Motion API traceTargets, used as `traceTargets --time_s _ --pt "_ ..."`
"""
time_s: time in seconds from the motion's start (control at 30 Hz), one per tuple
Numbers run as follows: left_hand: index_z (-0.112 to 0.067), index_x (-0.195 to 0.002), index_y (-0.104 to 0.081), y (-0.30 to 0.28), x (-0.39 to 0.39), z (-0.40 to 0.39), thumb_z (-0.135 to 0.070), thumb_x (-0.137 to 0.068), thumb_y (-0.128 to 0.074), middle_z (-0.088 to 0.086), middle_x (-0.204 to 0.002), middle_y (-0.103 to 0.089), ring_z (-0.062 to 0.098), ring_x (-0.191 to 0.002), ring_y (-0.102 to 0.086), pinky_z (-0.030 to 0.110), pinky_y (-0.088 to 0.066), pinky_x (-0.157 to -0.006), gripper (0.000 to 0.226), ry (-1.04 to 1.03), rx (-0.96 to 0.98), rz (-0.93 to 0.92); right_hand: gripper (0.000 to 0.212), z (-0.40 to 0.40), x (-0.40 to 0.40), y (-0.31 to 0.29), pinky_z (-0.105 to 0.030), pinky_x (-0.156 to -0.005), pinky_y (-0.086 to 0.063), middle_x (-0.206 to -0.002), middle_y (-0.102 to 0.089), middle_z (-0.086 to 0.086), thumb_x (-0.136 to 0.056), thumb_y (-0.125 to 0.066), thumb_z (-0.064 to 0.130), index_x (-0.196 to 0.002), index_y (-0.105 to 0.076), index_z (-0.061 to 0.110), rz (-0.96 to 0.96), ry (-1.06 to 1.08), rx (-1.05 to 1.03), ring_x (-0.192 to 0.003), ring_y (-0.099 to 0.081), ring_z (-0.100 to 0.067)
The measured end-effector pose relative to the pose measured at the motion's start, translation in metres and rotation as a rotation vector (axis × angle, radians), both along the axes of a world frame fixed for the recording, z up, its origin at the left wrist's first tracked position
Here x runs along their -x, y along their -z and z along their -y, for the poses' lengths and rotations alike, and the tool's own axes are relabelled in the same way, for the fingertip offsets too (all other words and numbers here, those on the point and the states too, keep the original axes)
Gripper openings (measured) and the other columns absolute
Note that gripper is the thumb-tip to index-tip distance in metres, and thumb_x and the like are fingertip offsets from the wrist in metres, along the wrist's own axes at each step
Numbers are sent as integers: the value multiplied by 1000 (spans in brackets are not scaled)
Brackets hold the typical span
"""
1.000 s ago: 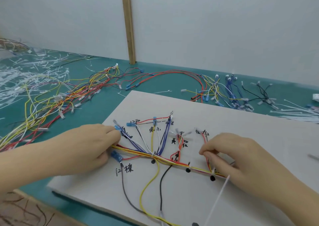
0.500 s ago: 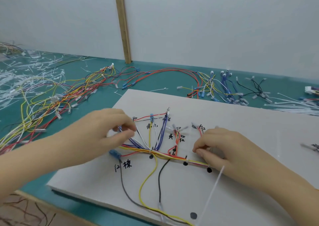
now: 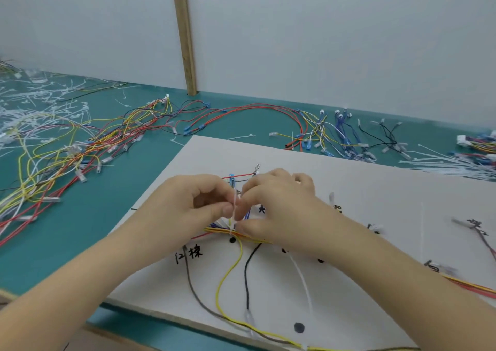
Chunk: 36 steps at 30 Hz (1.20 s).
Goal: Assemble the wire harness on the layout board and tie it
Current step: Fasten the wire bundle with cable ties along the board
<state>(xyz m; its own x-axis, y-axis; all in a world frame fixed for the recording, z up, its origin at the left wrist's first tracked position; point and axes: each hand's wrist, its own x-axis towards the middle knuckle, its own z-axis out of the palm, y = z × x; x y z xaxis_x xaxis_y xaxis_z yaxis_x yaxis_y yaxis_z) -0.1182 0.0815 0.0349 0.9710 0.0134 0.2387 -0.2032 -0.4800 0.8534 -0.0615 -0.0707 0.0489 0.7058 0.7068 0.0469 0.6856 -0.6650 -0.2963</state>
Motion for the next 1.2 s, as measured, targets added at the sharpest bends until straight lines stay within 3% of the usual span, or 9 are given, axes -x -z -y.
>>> traceTargets --time_s 0.23,0.4,0.53,0.63,0.83,0.97,1.03,1.1,1.2 --pt "-26 -73 -64 11 6 2 -19 -73 -55 -5 -76 -68 12 -72 -62 27 -49 -70 11 16 -44 53 7 -11 -1 11 -52 -103 -8 -111 -53 13 -81 -59 33 -75 -62 31 -30 54 -23 -119 -30 -17" --pt "-23 -73 -62 11 10 6 -17 -74 -56 -10 -75 -65 8 -70 -60 14 -45 -65 9 10 -183 184 16 -15 2 10 -53 -102 -14 -106 -47 8 -81 -57 31 -66 -50 30 -44 85 -18 -114 -30 -20" --pt "-19 -69 -63 17 10 6 -15 -74 -56 -6 -71 -65 16 -70 -60 37 -50 -69 10 -20 -87 177 10 -17 1 11 -59 -104 -7 -102 -40 7 -81 -59 28 -72 -54 28 -51 81 -11 -117 -26 -22" --pt "-24 -75 -62 19 11 7 -19 -74 -58 -7 -71 -65 18 -71 -61 40 -50 -68 6 -7 -28 165 10 -14 2 14 -62 -104 -2 -99 -36 9 -81 -61 31 -73 -55 31 -54 88 -27 -117 -23 -20" --pt "-13 -71 -64 19 7 11 -10 -73 -61 6 -72 -66 16 -68 -60 27 -50 -68 4 -25 180 69 7 -14 10 14 -64 -104 4 -121 -41 6 -85 -58 31 -90 -63 30 55 109 10 -127 -18 -23" --pt "-31 -86 -61 4 11 15 -16 -83 -59 -10 -80 -63 3 -72 -58 10 -45 -65 15 -193 199 206 51 22 13 -5 -51 -113 -1 -145 -21 20 -81 -57 51 -126 -33 59 -29 113 -291 -136 -10 -7" --pt "-35 -89 -62 -7 22 20 -31 -74 -56 -12 -80 -62 3 -68 -57 10 -46 -63 17 -191 193 300 53 51 14 -17 -22 -110 -17 -133 -36 28 -80 -54 45 -122 -26 61 66 214 -660 -128 -28 0" --pt "-32 -88 -65 -12 26 31 -37 -68 -55 -10 -76 -64 3 -61 -60 12 -48 -58 23 -82 247 193 33 74 12 -18 -6 -93 -27 -110 -48 35 -83 -58 34 -109 -45 51 186 313 -762 -114 -43 -1" --pt "-31 -88 -61 -6 15 51 -28 -81 -58 -17 -76 -61 9 -59 -61 22 -50 -59 8 -33 172 -64 11 75 13 -8 -32 -93 -31 -91 -51 31 -79 -61 32 -76 -65 42 164 282 -422 -108 -42 -3"
